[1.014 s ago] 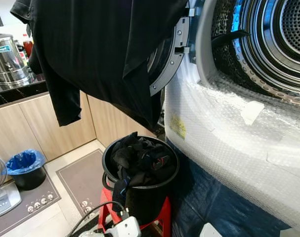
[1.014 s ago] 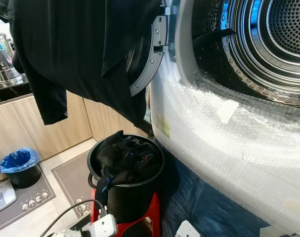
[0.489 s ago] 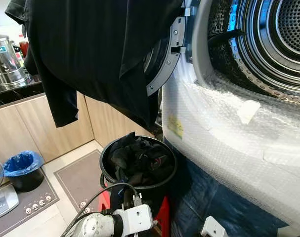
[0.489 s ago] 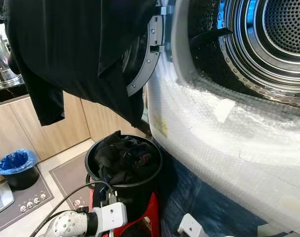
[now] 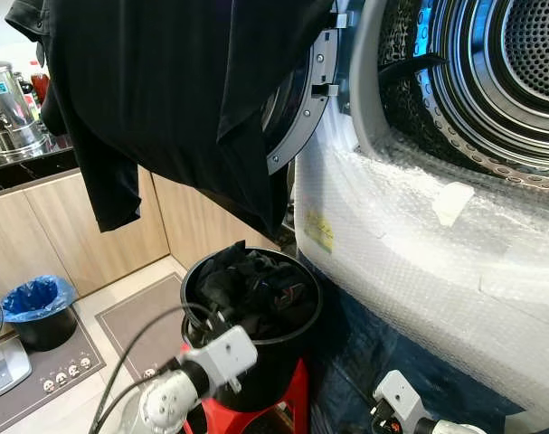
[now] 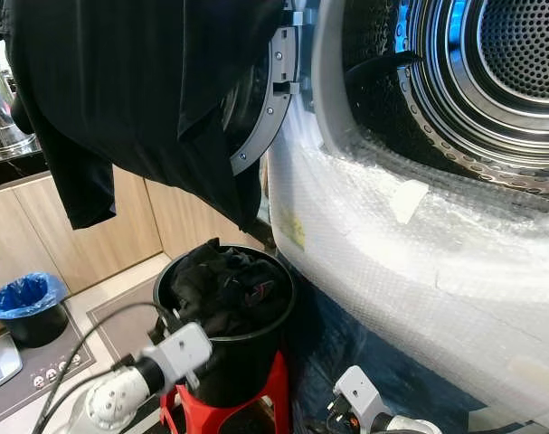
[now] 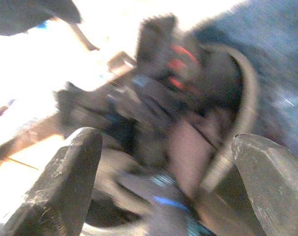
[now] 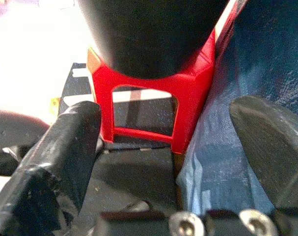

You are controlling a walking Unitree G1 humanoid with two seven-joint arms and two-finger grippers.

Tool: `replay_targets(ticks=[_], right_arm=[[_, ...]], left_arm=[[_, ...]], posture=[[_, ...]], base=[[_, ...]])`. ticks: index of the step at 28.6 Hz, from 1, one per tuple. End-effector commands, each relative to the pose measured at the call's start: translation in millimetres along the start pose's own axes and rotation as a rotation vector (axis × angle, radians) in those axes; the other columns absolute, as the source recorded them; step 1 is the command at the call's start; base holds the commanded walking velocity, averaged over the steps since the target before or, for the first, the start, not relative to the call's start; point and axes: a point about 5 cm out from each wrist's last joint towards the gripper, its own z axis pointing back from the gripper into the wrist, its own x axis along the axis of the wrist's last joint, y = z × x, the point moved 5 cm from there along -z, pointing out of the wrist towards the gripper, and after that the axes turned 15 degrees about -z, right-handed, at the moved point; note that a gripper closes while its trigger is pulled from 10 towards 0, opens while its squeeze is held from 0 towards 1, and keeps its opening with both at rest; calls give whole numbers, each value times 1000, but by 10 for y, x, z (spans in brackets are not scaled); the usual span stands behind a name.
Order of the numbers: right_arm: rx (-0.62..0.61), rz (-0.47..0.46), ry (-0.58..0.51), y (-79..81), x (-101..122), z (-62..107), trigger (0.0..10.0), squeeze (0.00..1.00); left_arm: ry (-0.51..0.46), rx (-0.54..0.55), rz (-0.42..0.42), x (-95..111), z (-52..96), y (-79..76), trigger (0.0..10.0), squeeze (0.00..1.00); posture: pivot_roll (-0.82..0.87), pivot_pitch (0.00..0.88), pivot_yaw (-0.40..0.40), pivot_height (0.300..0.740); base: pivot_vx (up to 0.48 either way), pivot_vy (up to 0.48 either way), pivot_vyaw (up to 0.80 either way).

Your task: Clothes washing

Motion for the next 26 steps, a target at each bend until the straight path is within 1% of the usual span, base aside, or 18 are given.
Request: replay_targets(ticks=[1,2,3,4,5,6,7,8,10,11,12,13,15,18,19,22,24,26], right_arm=[[3,-20,-29,-11,57,11,10000,0],[9,-23,-19,-6,27,20,10000,0],[9,-23,-19,-6,27,20,10000,0],[32,-21,9,20,-37,32,10000,0],[49,-22,21,42,-66,37,10000,0],[76,-24,35,77,-99,42,10000,0],[76,-24,35,77,-99,42,10000,0],[80,-22,36,81,-99,43,10000,0],[80,-23,37,79,-96,42,10000,0],[81,-23,39,78,-92,41,10000,0],[81,-24,39,77,-87,40,10000,0],[83,-25,39,78,-80,39,10000,0],[90,-28,28,85,-45,30,10000,0],[95,-29,24,88,-20,27,10000,0],[98,-30,18,90,-2,25,10000,0],[98,-30,13,90,18,22,10000,0],[99,-29,8,89,36,24,10000,0],[100,-30,6,87,41,29,10000,0]], left_arm=[[2,52,-11,29,8,111,10000,0],[-2,103,3,68,31,182,10000,0],[-2,103,3,68,31,182,10000,0],[-11,152,14,109,58,254,10000,0],[-15,176,13,120,75,290,10000,0],[-11,227,30,107,115,367,10000,0],[-11,227,30,107,115,367,10000,0],[3,273,57,79,149,439,10000,0],[13,292,61,61,162,471,10000,0],[29,344,73,24,200,557,10000,0],[35,363,78,10,212,587,10000,0],[53,404,84,-30,239,646,10000,0],[68,442,169,-114,251,693,10000,0],[46,456,258,-136,239,716,10000,0],[21,467,353,-160,217,749,10000,0],[-9,474,444,-190,187,793,10000,0],[-36,461,525,-237,127,832,10000,0],[-43,451,567,-273,90,839,10000,0]], posture=[[34,0,-12,740],[34,0,-10,740],[34,0,-10,740],[38,0,-11,740],[38,0,-11,740],[39,0,-12,740],[39,0,-12,740],[42,0,-14,740],[44,0,-15,740],[45,0,-16,740],[46,0,-17,740],[47,0,-18,740],[48,0,-20,740],[49,0,-25,740],[46,0,-26,740],[42,0,-29,740],[33,0,-30,740],[28,0,-29,740]], base=[[0,0,0],[0,0,0],[0,0,0],[0,0,0],[0,0,0],[0,0,0],[0,0,0],[0,0,0],[0,0,0],[0,0,0],[0,0,0],[0,0,0],[0,0,0],[0,0,0],[0,0,0],[0,0,0],[0,0,0],[0,0,0]])
